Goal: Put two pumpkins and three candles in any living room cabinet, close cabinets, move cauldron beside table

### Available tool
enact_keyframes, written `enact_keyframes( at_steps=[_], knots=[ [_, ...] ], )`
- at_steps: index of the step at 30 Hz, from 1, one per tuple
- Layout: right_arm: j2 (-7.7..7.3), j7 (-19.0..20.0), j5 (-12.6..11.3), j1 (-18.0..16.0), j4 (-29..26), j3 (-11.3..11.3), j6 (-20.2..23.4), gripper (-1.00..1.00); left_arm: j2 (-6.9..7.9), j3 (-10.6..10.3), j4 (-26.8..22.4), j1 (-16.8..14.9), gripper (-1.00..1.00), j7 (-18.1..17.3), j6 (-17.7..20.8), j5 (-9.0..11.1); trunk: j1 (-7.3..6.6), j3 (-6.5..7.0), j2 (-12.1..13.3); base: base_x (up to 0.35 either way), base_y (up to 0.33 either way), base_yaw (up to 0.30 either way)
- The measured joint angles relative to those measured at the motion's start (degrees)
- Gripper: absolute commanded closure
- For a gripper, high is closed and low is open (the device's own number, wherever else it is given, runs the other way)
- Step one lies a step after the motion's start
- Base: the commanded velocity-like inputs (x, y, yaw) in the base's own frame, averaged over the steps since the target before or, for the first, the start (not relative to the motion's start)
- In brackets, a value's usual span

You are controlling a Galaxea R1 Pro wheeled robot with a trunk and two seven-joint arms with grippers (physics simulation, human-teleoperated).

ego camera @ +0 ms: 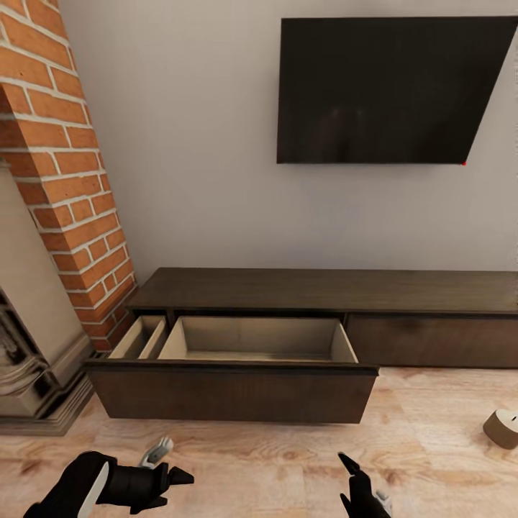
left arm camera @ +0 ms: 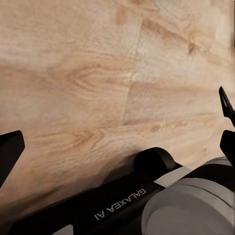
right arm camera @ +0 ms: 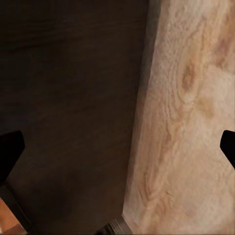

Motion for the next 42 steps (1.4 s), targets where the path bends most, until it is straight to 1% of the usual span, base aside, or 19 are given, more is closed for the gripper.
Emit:
enact_keyframes(
  at_steps=[4, 10, 13, 21, 24, 27, 29, 30, 31, 33, 35, 37, 39, 42],
  knots=[
    [-0.06, 0.62, -0.01, 0.01, -0.02, -0.06, -0.01, -1.0, -0.06, 0.01, 0.0, -0.02, -1.0, 0.02, -0.01, -0.05, -0.11, 0.88, 0.07, 0.0, 0.0, 0.0],
    [-0.1, 2.3, 0.05, 0.02, -0.08, -0.03, -0.02, -1.0, -0.13, 0.0, 0.0, -0.01, -1.0, 0.02, -0.07, -0.09, -1.42, 1.96, 2.46, 0.0, 0.0, 0.0],
    [-0.1, 1.78, 0.16, 0.02, 0.19, 0.11, -0.09, -1.0, -0.13, -0.01, 0.0, -0.03, -1.0, 0.02, -0.02, -0.09, -2.08, 2.5, 3.67, 0.0, 0.0, 0.0],
    [-0.1, 2.02, 0.16, 0.02, 0.59, 0.06, -0.26, -1.0, -0.06, 0.01, 0.0, -0.03, -1.0, 0.02, -0.01, -0.15, -3.84, 3.94, 6.87, 0.0, 0.0, 0.0],
    [-0.08, 1.37, 0.17, 0.02, 0.62, 0.15, -0.04, -1.0, -0.06, 0.0, 0.0, -0.03, -1.0, 0.02, -0.01, -0.15, -4.49, 4.48, 8.08, 0.0, 0.0, 0.0],
    [-0.23, -2.69, 0.56, 0.02, 0.67, 0.25, 0.44, -1.0, -0.06, 0.04, 0.0, -0.03, -1.0, 0.02, -0.01, -0.15, -5.15, 5.02, 9.28, 0.0, 0.0, 0.0],
    [-0.79, -8.99, 0.67, 0.02, 0.67, 0.29, 1.92, -1.0, -0.06, 0.06, 0.0, -0.03, -1.0, 0.04, -0.01, -0.2, -5.59, 5.37, 10.08, 0.0, 0.0, 0.0],
    [-1.05, -12.45, 0.72, 0.02, 0.65, 0.28, 3.33, -1.0, -0.06, 0.07, 0.0, -0.03, -1.0, 0.07, -0.01, -0.21, -5.81, 5.55, 10.48, 0.0, 0.0, 0.0],
    [-1.16, -14.21, 0.72, 0.02, 0.64, 0.27, 4.23, -1.0, -0.07, 0.07, 0.0, -0.03, -1.0, 0.08, -0.01, -0.22, -6.03, 5.73, 10.89, 0.0, 0.0, 0.0],
    [-1.47, -19.77, 0.7, 0.02, 0.41, 0.12, 7.96, -1.0, -0.11, 0.05, 0.0, -0.02, -1.0, 0.13, 0.04, -0.23, -6.47, 6.09, 11.69, 0.0, 0.0, 0.0],
    [-1.62, -22.23, 0.65, 0.02, 0.26, -0.03, 9.88, -1.0, -0.13, 0.04, 0.0, -0.01, -1.0, 0.44, 0.06, -0.24, -6.91, 6.45, 12.49, 0.0, 0.0, 0.0],
    [-1.79, -23.75, 0.64, 0.02, 0.16, -0.14, 10.91, -1.0, -0.17, 0.06, 0.0, -0.02, -1.0, 1.67, 0.07, -0.26, -7.35, 6.81, 13.29, 0.0, 0.0, 0.0],
    [-1.85, -24.4, 0.71, 0.02, 0.09, -0.08, 11.07, -1.0, -0.26, 0.07, 0.0, -0.03, -1.0, 3.21, 0.07, -0.21, -7.79, 7.17, 14.09, 0.0, 0.0, 0.0],
    [-1.8, -25.14, 0.94, 0.02, -0.01, 0.26, 10.49, -1.0, -0.77, 0.06, 0.0, -0.02, -1.0, 6.77, 0.04, -0.19, -8.45, 7.71, 15.3, 0.0, 0.0, 0.0]
  ],
)
